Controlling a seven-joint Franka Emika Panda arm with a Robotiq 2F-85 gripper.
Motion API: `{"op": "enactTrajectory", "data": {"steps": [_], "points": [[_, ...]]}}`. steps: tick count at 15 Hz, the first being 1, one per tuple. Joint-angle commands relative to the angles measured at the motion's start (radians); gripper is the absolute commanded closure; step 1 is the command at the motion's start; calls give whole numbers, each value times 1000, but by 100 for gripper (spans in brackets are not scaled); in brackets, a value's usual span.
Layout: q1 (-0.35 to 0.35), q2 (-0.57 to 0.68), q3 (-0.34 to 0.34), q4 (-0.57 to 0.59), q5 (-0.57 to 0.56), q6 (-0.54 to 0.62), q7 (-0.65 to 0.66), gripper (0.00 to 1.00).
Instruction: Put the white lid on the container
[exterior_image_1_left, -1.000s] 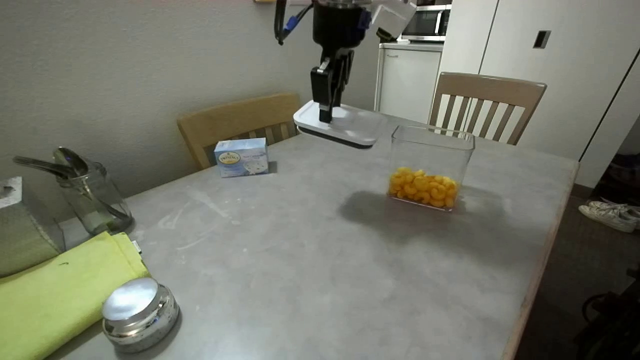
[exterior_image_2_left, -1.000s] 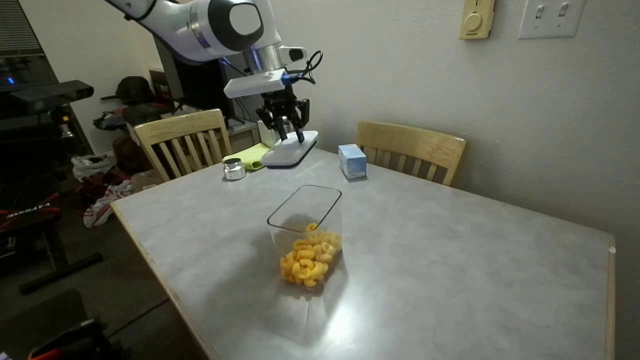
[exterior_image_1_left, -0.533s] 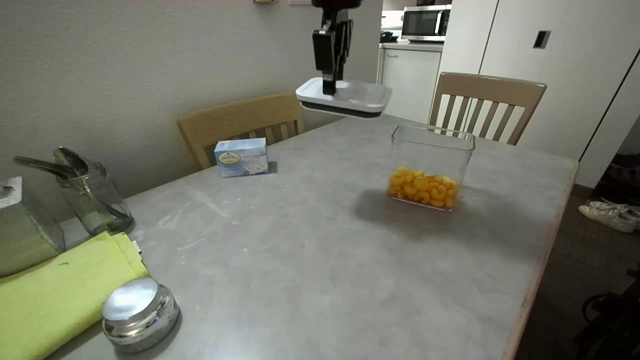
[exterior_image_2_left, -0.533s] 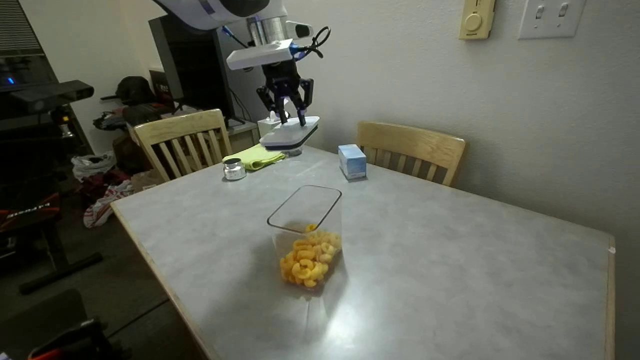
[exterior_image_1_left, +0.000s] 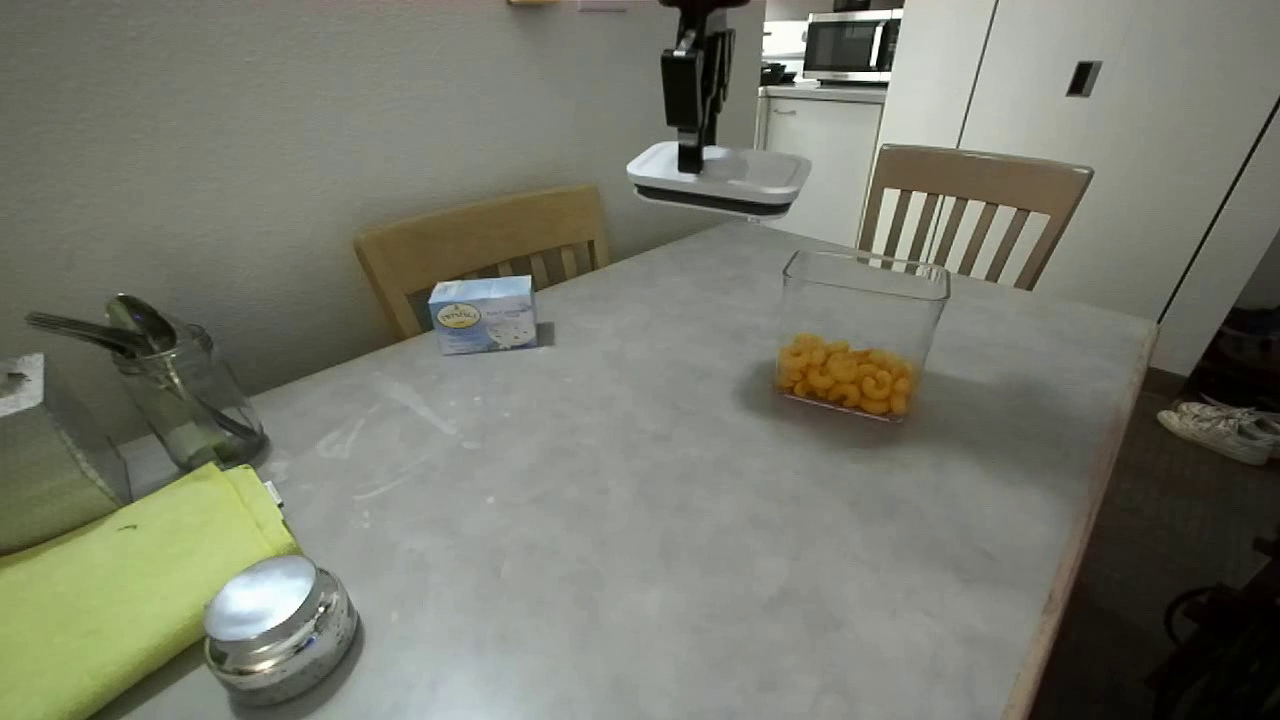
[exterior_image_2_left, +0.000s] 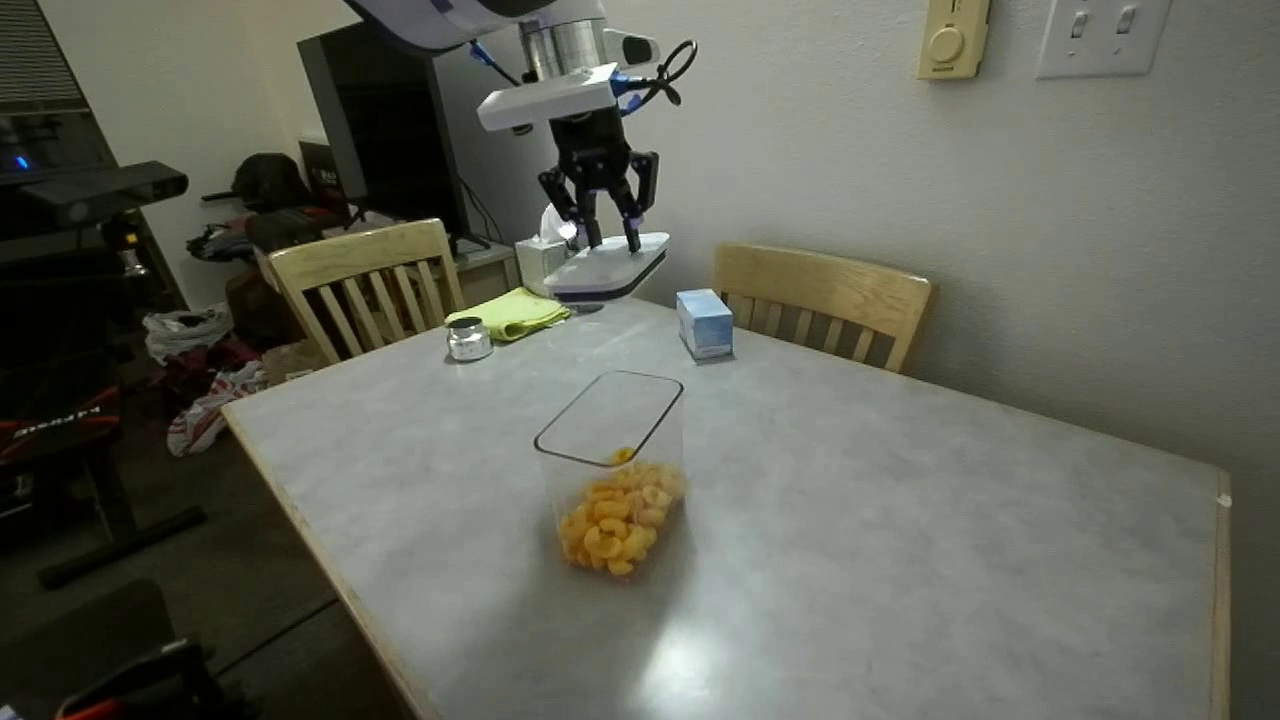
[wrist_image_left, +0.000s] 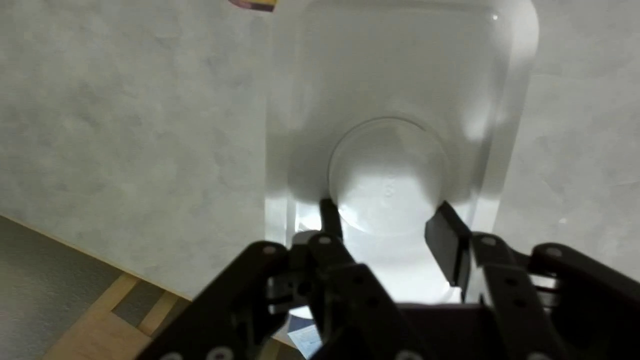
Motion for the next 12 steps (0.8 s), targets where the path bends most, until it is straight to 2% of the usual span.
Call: {"op": "enactTrajectory", "data": {"steps": [1,4,7,12], "points": [[-24,-55,-36,-48,-58,-2,35,78],[-59,-77,-59,-73,-79,12,-8,78],[-116,-96,-53,-105,-29,26,-116,78],[-174,-122,-53,-170,61,34,-188,78]]}}
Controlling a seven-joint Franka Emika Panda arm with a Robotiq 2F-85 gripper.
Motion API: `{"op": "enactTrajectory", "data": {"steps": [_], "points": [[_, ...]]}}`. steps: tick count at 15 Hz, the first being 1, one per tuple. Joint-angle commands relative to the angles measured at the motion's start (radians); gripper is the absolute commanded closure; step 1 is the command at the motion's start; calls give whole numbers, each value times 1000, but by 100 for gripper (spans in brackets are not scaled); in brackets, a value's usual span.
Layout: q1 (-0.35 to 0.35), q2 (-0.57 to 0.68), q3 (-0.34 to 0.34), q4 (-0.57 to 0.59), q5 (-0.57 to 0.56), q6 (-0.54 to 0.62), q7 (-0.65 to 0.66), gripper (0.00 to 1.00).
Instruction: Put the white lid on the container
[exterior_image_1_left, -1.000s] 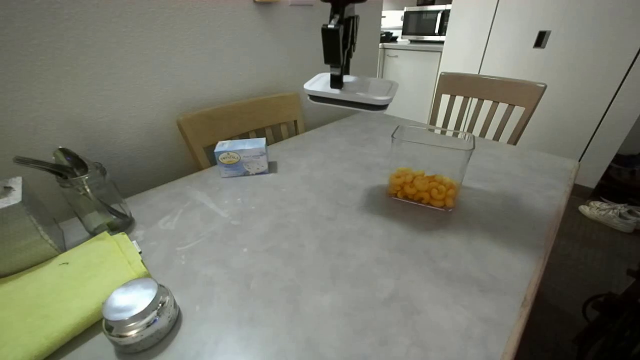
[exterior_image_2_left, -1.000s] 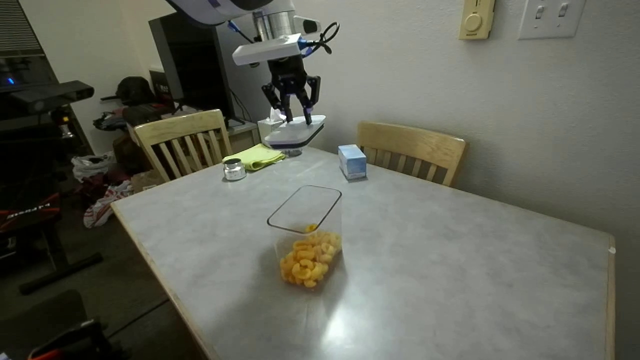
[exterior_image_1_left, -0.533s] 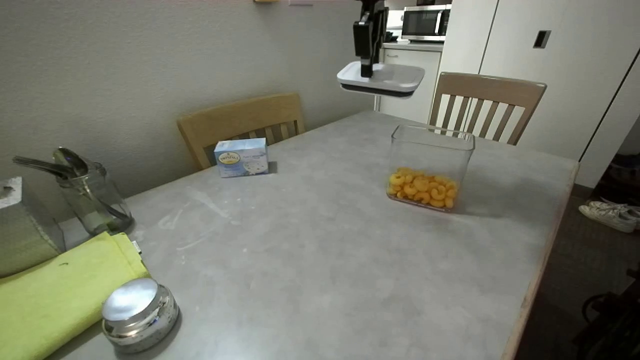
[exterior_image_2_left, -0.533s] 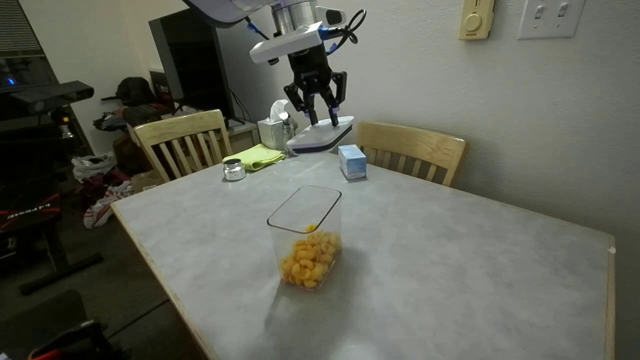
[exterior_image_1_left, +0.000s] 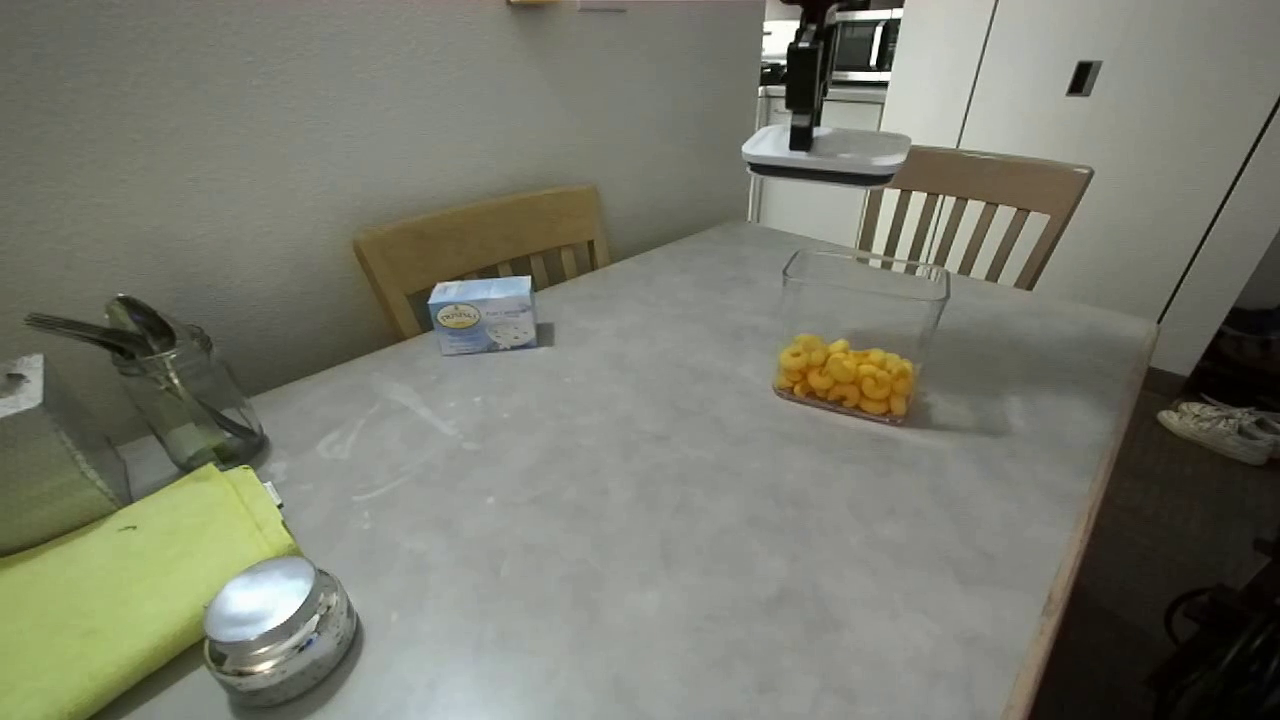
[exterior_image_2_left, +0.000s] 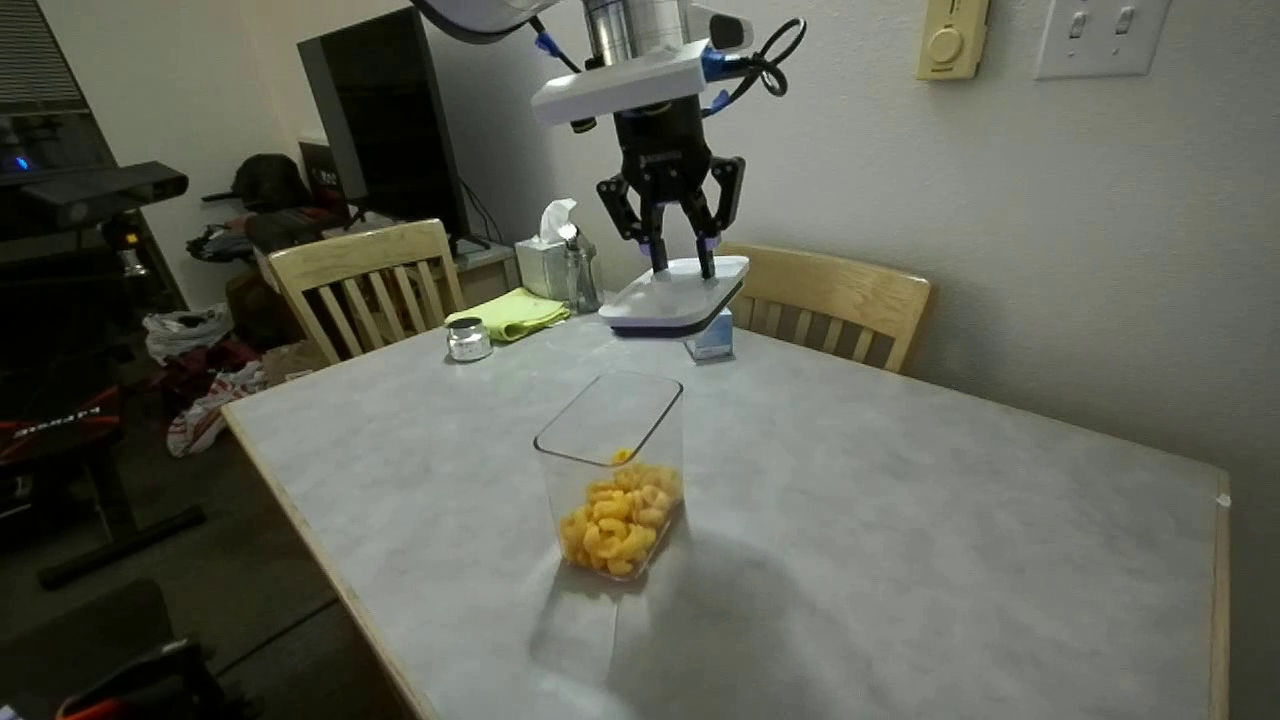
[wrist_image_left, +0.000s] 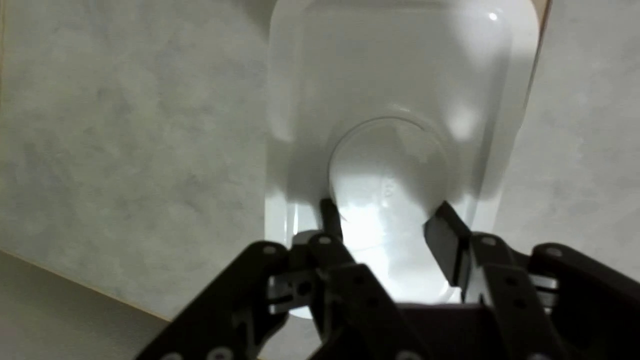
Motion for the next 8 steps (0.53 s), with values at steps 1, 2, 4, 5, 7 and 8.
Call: {"op": "enactTrajectory", "data": {"steps": [1,2,4,5,7,8], "points": [[-52,-62,11,-108,76,54,-88,78],[-65,-66,13,-126,102,69,-122,78],[-92,-70,10,-169,145,104,-193,78],[-107,-76,9,-194,170,111,-240,78],[-122,-89,1,-239,186,109,-299,78],[-129,-95,0,-260,191,112,-330,78]]}}
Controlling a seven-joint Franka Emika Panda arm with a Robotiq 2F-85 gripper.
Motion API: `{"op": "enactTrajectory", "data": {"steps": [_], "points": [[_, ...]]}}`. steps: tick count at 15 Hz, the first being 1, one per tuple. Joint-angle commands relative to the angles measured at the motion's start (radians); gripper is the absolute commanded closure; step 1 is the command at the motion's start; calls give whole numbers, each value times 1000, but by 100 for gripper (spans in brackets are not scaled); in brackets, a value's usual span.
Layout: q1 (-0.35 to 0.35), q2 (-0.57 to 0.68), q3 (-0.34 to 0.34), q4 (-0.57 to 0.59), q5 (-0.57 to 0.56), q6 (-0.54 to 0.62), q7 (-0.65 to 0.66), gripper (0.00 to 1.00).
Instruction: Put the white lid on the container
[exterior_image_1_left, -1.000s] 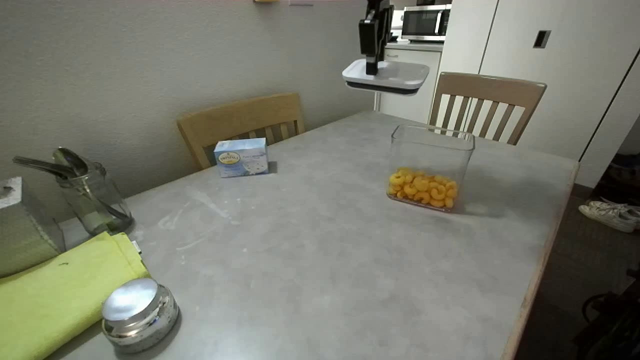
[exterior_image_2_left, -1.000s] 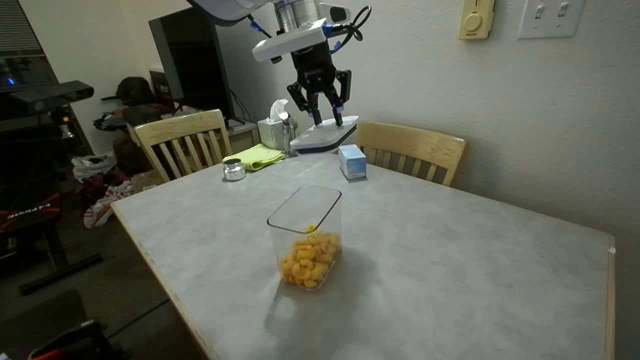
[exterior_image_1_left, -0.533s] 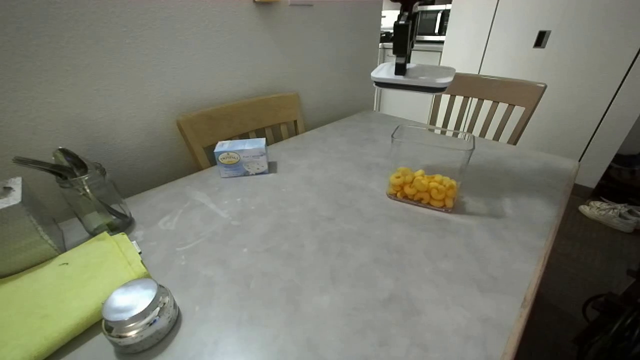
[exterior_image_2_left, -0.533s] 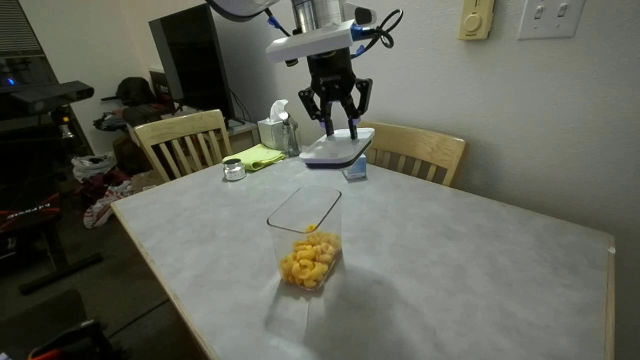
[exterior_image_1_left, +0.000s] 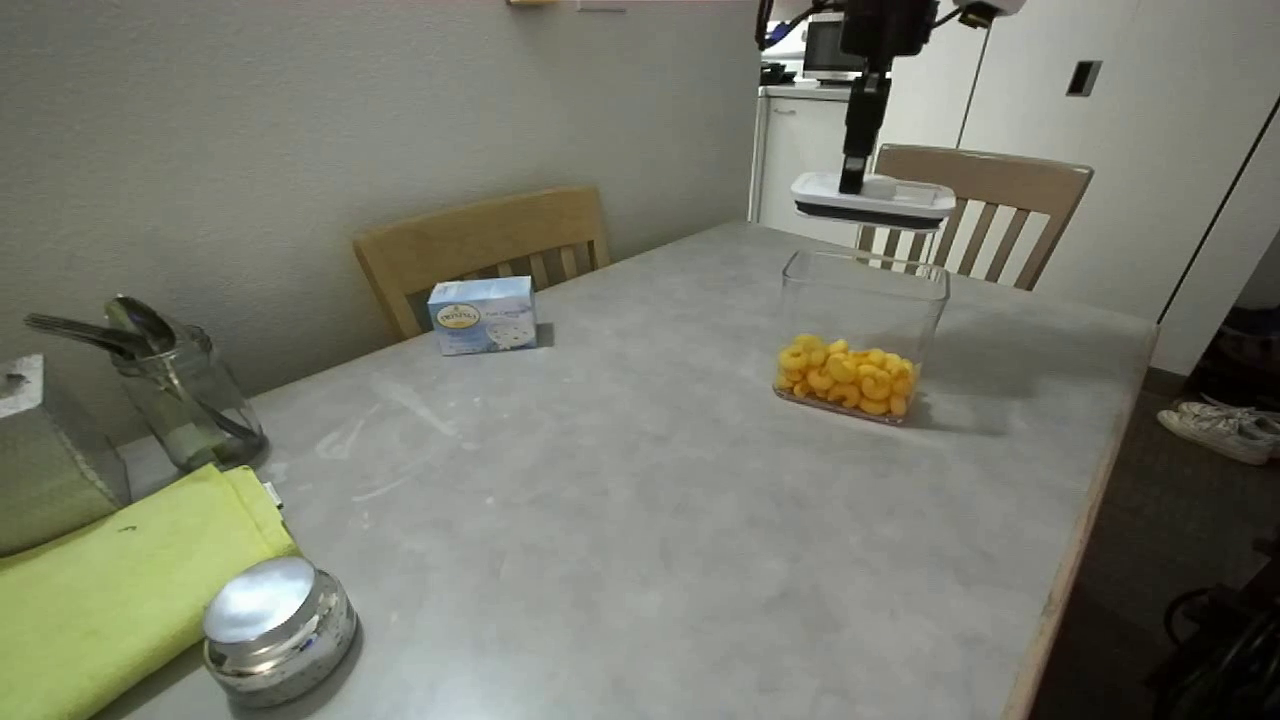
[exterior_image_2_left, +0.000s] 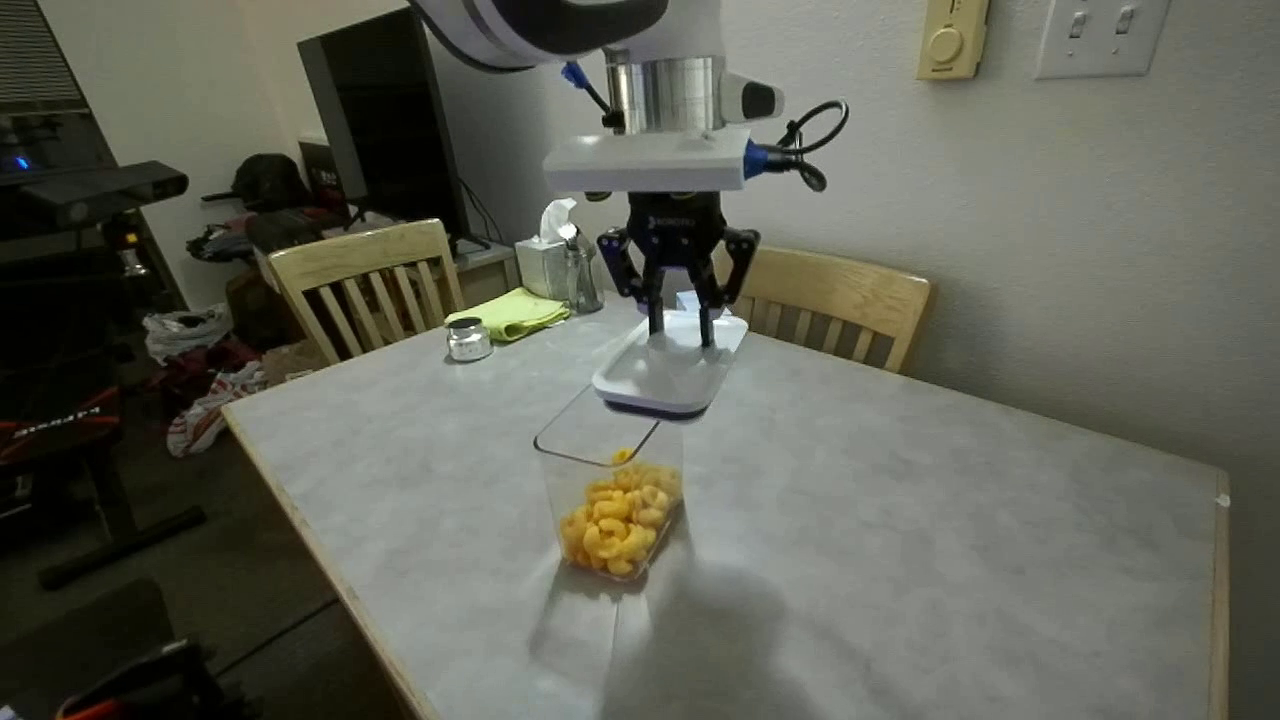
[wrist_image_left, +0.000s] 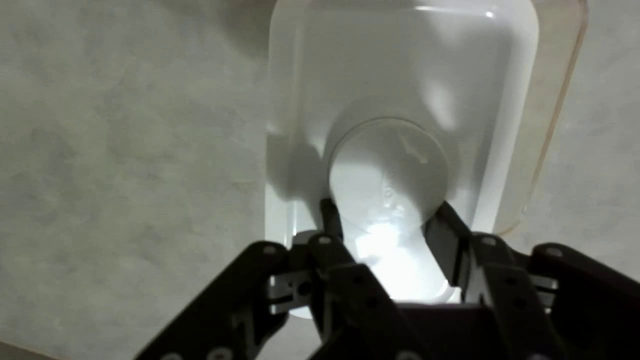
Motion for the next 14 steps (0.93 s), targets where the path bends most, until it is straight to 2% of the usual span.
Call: {"op": "enactTrajectory", "data": {"steps": [1,7,14], "points": [[-31,-64,1,-120,35,35,-128,78],[-17,-82,3,-175,37,58,-227,78],[31,-63,12,-177,38,139,-143,78]]}}
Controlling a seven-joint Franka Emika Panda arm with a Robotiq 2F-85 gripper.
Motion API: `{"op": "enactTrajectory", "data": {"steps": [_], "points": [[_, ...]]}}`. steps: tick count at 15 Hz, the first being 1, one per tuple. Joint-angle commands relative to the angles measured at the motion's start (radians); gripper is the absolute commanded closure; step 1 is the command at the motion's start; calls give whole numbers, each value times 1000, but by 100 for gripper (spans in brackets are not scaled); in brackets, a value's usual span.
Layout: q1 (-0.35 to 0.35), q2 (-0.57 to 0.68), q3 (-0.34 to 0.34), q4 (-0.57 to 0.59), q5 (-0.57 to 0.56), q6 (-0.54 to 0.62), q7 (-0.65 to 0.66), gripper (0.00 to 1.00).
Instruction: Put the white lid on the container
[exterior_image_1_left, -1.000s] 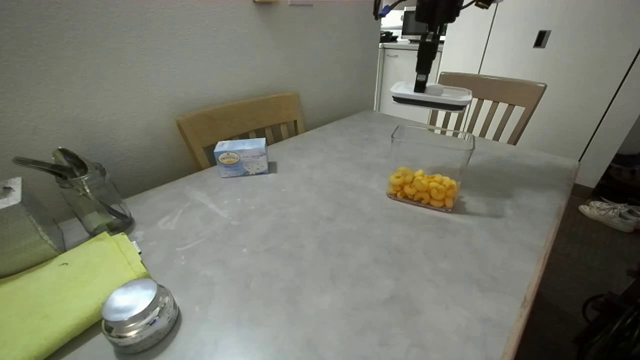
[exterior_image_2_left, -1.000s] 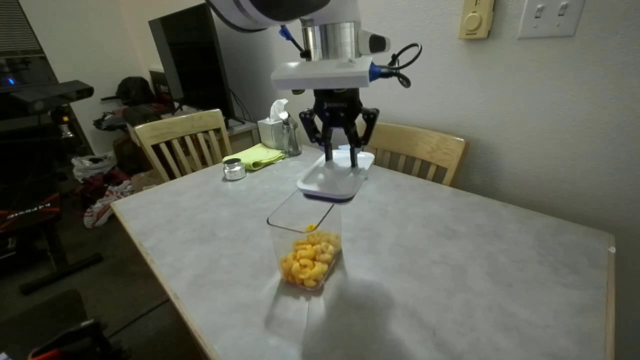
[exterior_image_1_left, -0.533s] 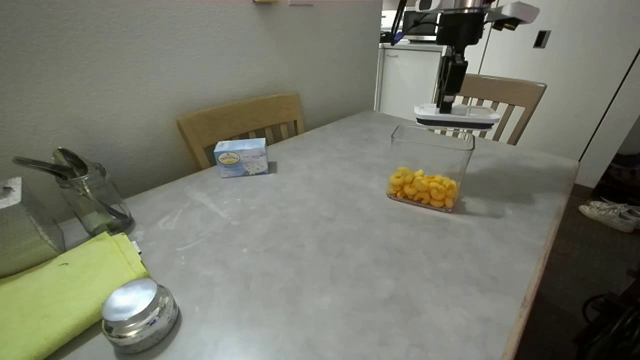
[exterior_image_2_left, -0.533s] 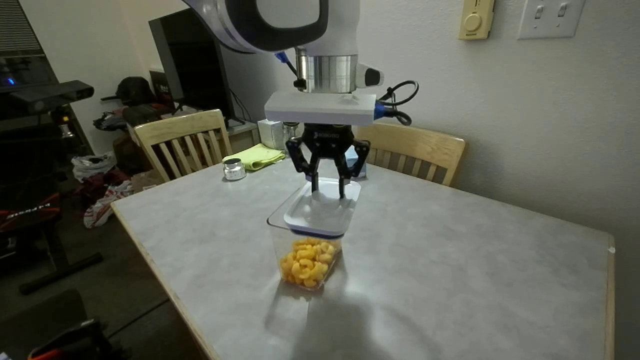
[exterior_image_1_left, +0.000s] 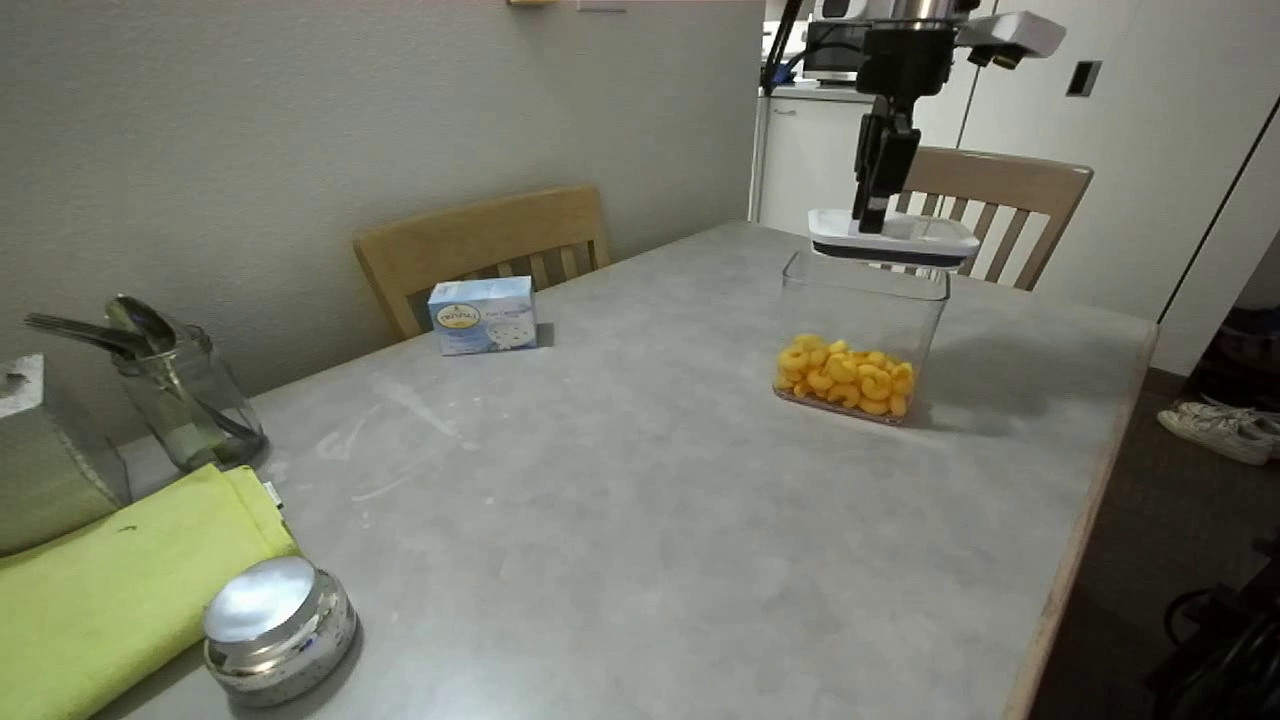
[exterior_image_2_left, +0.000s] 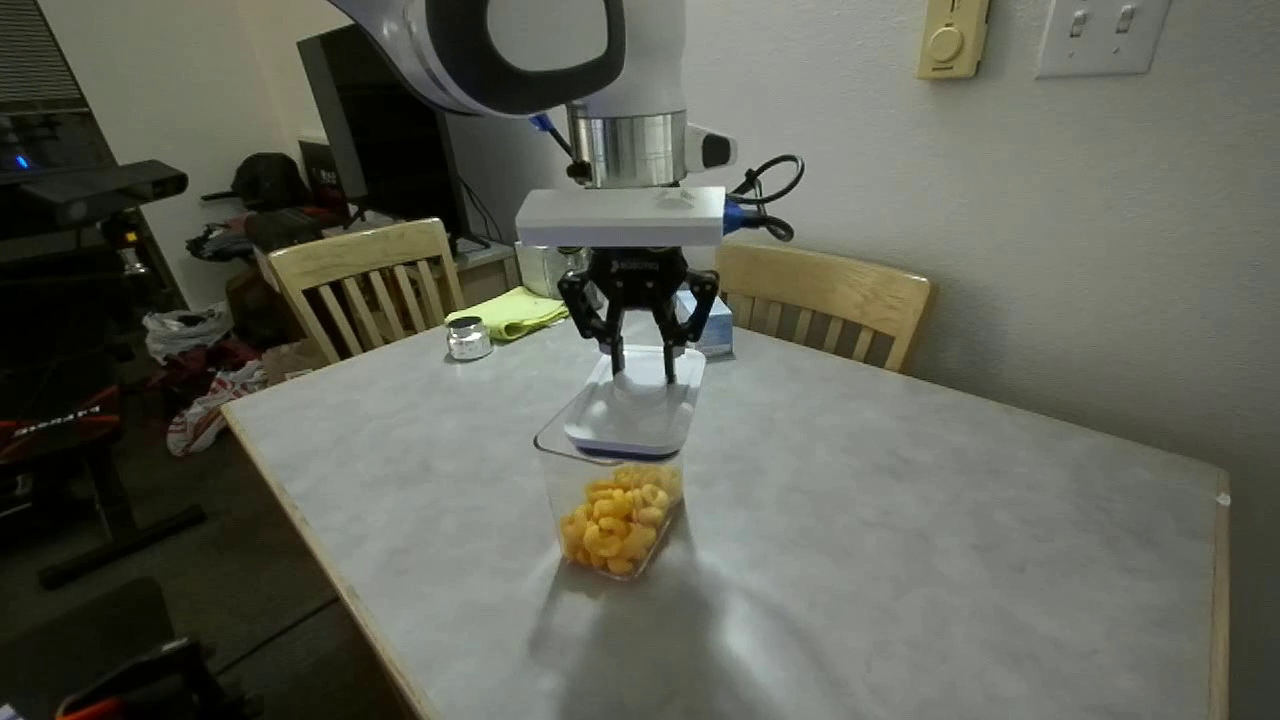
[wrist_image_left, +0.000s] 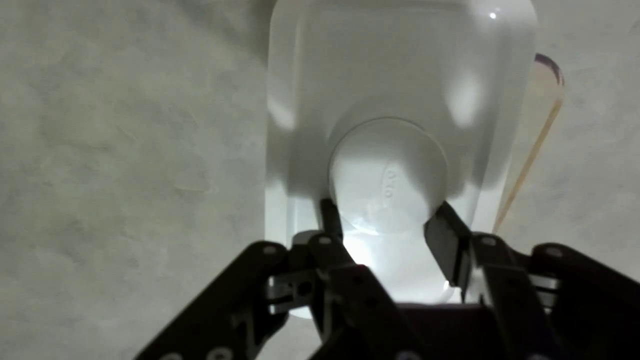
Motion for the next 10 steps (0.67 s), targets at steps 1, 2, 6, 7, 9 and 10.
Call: {"op": "enactTrajectory", "data": {"steps": [1,2,6,7,9,10], "points": [[25,-10,8,-28,20,65,55,78],[33,-6,8,-28,18,75,88,78],[64,5,11,-35,-8,98,217,78],[68,3,11,-41,-14,98,238,78],[70,-1,9,-54,-22,105,270,78],[68,-2,9,-58,-22,104,274,78]]}}
